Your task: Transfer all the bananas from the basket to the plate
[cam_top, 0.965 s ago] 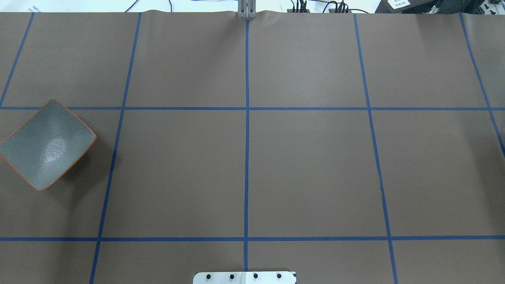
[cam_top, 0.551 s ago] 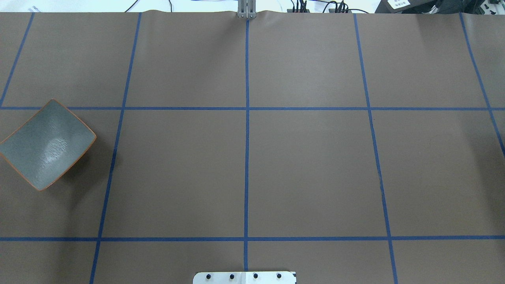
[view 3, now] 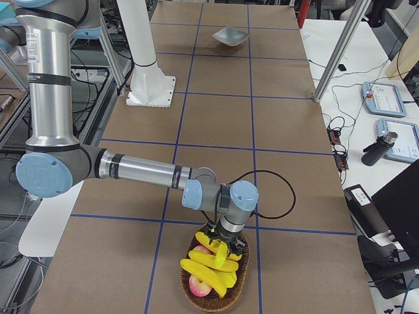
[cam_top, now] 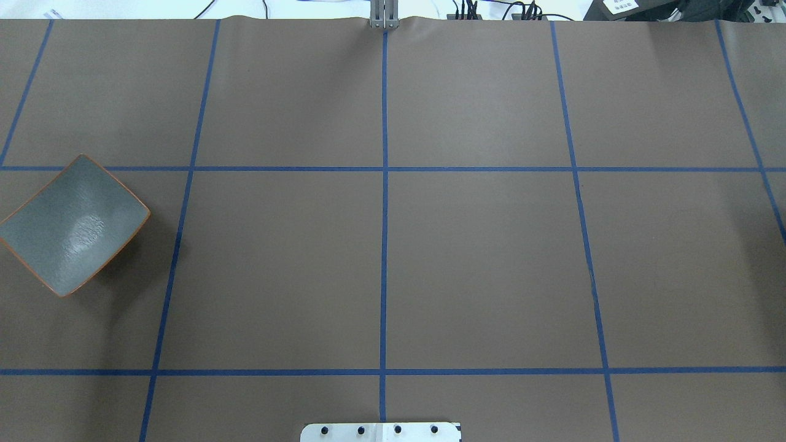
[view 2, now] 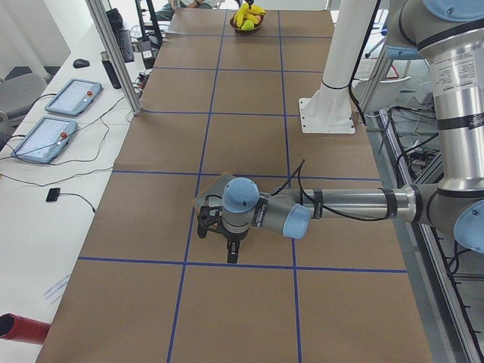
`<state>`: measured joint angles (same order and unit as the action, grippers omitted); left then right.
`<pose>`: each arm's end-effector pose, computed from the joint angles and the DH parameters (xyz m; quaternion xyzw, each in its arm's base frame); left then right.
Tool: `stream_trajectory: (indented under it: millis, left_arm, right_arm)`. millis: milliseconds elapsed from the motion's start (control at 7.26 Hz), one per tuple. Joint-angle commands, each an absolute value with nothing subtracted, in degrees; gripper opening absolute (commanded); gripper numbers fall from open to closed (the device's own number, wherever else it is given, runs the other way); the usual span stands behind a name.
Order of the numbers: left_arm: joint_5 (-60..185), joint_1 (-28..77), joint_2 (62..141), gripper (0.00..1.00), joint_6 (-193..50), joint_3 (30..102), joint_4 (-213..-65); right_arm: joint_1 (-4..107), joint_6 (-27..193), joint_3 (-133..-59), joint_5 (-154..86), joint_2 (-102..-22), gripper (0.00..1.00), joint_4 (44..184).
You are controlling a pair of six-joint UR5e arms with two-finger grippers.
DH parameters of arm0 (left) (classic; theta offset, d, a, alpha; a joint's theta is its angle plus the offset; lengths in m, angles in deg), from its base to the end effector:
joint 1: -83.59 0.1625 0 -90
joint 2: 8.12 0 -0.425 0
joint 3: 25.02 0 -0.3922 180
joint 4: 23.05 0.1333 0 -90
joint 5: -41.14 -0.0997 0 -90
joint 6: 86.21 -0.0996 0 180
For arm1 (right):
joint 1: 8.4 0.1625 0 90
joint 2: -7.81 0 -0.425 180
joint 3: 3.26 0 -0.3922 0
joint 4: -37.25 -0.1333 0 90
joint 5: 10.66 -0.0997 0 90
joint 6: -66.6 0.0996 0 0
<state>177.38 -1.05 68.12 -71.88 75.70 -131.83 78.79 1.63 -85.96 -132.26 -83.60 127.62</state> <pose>-0.0232 -0.4092 0.6354 0.0576 0.4048 -0.0176 0.9124 0.0584 -0.4657 0.7463 0.0749 -0.2718 -0.5170 0.8083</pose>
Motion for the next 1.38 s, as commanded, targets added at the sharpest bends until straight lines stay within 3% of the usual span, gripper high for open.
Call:
stream_trajectory:
  millis: [0, 138, 413, 551, 965, 1240]
  left_arm:
    - [177.38, -1.05, 68.08, 1.0, -71.88, 75.61, -132.12]
    - [177.29, -1.05, 68.08, 1.0, -71.88, 75.61, -132.12]
    - [177.38, -1.05, 68.08, 1.0, -71.88, 75.61, -132.29]
    - [177.38, -1.05, 68.08, 1.0, -71.88, 75.61, -132.29]
    - [177.38, -1.05, 68.16, 1.0, -71.88, 75.61, -132.29]
    - [177.46, -1.05, 68.43, 1.0, -71.79, 75.7, -132.29]
  right_arm:
    - [78.79, 1.56, -85.53, -132.21, -83.6, 0.77, 127.43]
    - [78.79, 1.56, -85.35, -132.21, -83.25, 0.69, 127.52]
    - [78.79, 1.56, -85.35, -132.21, -83.16, 0.08, 127.34]
    - [78.96, 1.56, -85.35, -132.12, -81.94, 0.0, 127.52]
    - [82.64, 2.43, -88.23, -133.43, -80.35, 0.0, 130.74]
    - [82.65, 15.27, -95.33, -135.89, -79.99, 0.0, 135.42]
